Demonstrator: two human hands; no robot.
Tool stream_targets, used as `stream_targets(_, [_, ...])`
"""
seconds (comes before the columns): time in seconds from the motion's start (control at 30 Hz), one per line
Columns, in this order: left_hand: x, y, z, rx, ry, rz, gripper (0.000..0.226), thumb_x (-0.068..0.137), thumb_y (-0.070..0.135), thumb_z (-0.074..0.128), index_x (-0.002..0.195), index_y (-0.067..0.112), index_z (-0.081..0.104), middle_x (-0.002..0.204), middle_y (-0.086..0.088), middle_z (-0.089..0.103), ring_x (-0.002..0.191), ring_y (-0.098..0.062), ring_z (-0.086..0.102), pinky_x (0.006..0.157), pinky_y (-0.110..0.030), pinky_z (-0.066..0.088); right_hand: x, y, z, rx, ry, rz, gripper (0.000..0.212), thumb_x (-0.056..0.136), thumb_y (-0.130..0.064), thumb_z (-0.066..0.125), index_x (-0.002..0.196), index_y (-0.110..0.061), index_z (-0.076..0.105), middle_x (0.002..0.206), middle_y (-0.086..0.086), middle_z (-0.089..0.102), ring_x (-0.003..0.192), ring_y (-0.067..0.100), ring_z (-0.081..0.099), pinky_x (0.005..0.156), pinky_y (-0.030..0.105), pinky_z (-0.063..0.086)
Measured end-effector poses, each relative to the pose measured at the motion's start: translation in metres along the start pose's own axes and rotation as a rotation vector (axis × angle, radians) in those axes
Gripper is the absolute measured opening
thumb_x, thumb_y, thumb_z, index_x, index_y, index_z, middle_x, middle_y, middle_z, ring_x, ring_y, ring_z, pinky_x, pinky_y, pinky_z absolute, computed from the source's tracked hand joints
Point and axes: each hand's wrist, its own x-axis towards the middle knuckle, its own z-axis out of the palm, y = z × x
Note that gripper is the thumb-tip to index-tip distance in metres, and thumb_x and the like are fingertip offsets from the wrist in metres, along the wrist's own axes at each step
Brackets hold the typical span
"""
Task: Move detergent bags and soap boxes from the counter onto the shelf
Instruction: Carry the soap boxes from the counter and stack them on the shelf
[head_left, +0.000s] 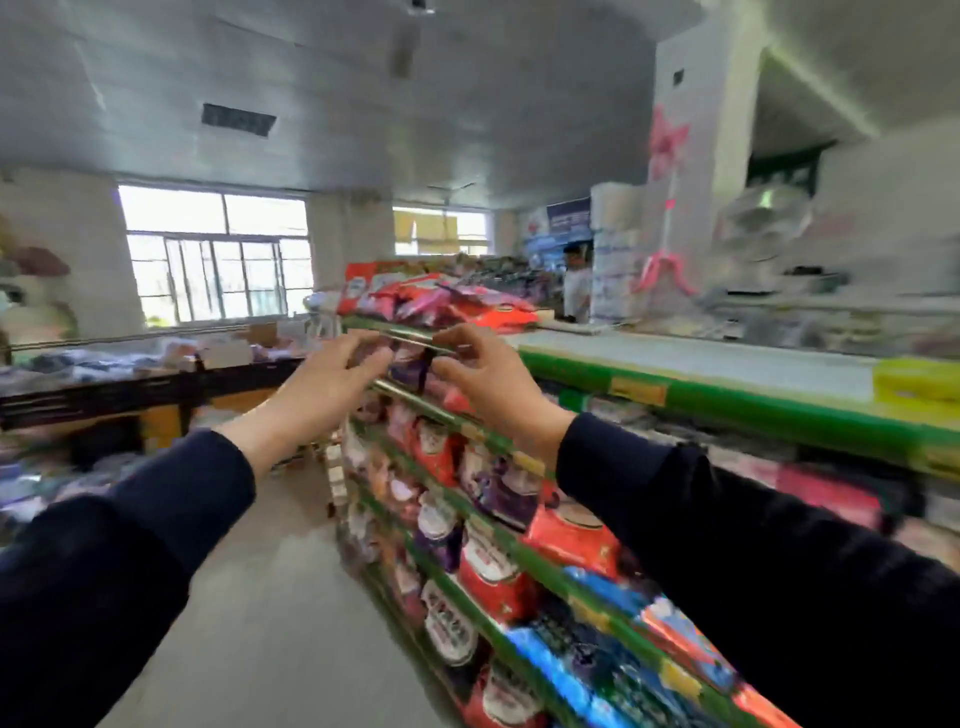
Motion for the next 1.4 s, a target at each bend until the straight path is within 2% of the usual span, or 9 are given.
stream_targets(0.23, [0.095, 0.132, 0.186, -0.237, -0.196, 0.272, 0.046, 0.103, 0.045, 0.051, 0.143, 0.023, 0.053, 0.147, 0.000, 0.053, 0.132, -0.017, 0.050, 0.107, -0.034, 0.039, -0.019, 0.080, -0.185, -0.286, 0.231, 0.104, 0.027, 0.096, -0.021, 0.064, 0.122, -0.016, 0.065, 0.123, 0.001, 0.064, 0.111, 0.014, 0.057, 0.092, 0.030, 0.045])
stream_targets(0.37, [0.123, 0.200, 0.264, -0.326, -0.326, 0.414, 0.045, 0.104, 0.042, 0.050, 0.145, 0.022, 0.052, 0.148, 0.000, 0.052, 0.133, -0.015, 0.048, 0.105, -0.033, 0.037, -0.027, 0.108, -0.260, -0.384, 0.339, 0.201, 0.028, 0.096, -0.022, 0.062, 0.123, -0.016, 0.065, 0.120, -0.001, 0.064, 0.112, 0.017, 0.059, 0.096, 0.035, 0.049])
stream_targets(0.53, [0.153, 0.259, 0.330, -0.353, -0.478, 0.611, 0.045, 0.104, 0.046, 0.049, 0.145, 0.027, 0.053, 0.148, 0.003, 0.053, 0.125, -0.008, 0.047, 0.095, -0.027, 0.033, -0.029, 0.134, -0.323, -0.483, 0.448, 0.282, 0.025, 0.095, -0.027, 0.064, 0.120, -0.020, 0.065, 0.115, -0.006, 0.066, 0.106, 0.010, 0.061, 0.088, 0.028, 0.048])
stream_targets(0.67, [0.180, 0.286, 0.371, -0.373, -0.613, 0.744, 0.044, 0.104, 0.046, 0.048, 0.142, 0.023, 0.054, 0.134, 0.004, 0.060, 0.123, -0.014, 0.054, 0.088, -0.022, 0.039, -0.025, 0.151, -0.357, -0.625, 0.511, 0.363, 0.022, 0.096, -0.030, 0.063, 0.118, -0.027, 0.064, 0.114, -0.011, 0.067, 0.105, 0.007, 0.062, 0.087, 0.024, 0.048])
stream_targets(0.8, [0.206, 0.300, 0.401, -0.336, -0.689, 0.863, 0.050, 0.104, 0.049, 0.046, 0.147, 0.025, 0.049, 0.142, 0.011, 0.051, 0.127, -0.010, 0.046, 0.099, -0.027, 0.035, -0.032, 0.156, -0.385, -0.780, 0.572, 0.471, 0.016, 0.098, -0.028, 0.061, 0.113, -0.025, 0.066, 0.099, -0.015, 0.067, 0.086, -0.003, 0.061, 0.077, 0.022, 0.046])
stream_targets(0.9, [0.225, 0.317, 0.423, -0.288, -0.785, 0.948, 0.053, 0.105, 0.049, 0.043, 0.151, 0.023, 0.045, 0.154, 0.001, 0.047, 0.139, -0.021, 0.045, 0.110, -0.033, 0.032, -0.042, 0.155, -0.401, -0.871, 0.616, 0.598, 0.022, 0.100, -0.026, 0.060, 0.118, -0.018, 0.069, 0.112, -0.003, 0.070, 0.102, 0.016, 0.065, 0.090, 0.037, 0.051])
stream_targets(1.1, [0.243, 0.361, 0.471, -0.220, -0.898, 1.034, 0.054, 0.107, 0.047, 0.038, 0.152, 0.017, 0.043, 0.156, -0.005, 0.045, 0.139, -0.024, 0.045, 0.099, -0.025, 0.031, -0.070, 0.155, -0.417, -1.010, 0.538, 0.916, 0.041, 0.104, -0.034, 0.054, 0.139, -0.013, 0.060, 0.142, 0.007, 0.060, 0.126, 0.023, 0.056, 0.103, 0.033, 0.042])
stream_targets(1.23, [0.242, 0.387, 0.501, -0.159, -0.974, 1.012, 0.058, 0.109, 0.044, 0.034, 0.157, 0.010, 0.034, 0.162, -0.010, 0.036, 0.146, -0.028, 0.038, 0.115, -0.034, 0.030, -0.081, 0.160, -0.422, -1.006, 0.445, 1.163, 0.062, 0.103, -0.048, 0.051, 0.151, -0.011, 0.045, 0.155, 0.009, 0.047, 0.139, 0.026, 0.046, 0.117, 0.039, 0.035])
stream_targets(1.4, [0.235, 0.402, 0.528, 0.019, -1.025, 1.015, 0.066, 0.109, 0.051, 0.027, 0.162, 0.012, 0.023, 0.168, -0.009, 0.023, 0.154, -0.027, 0.024, 0.124, -0.037, 0.018, -0.083, 0.163, -0.427, -0.888, 0.398, 1.306, 0.076, 0.098, -0.058, 0.053, 0.156, -0.012, 0.036, 0.160, 0.008, 0.039, 0.142, 0.026, 0.043, 0.118, 0.041, 0.036])
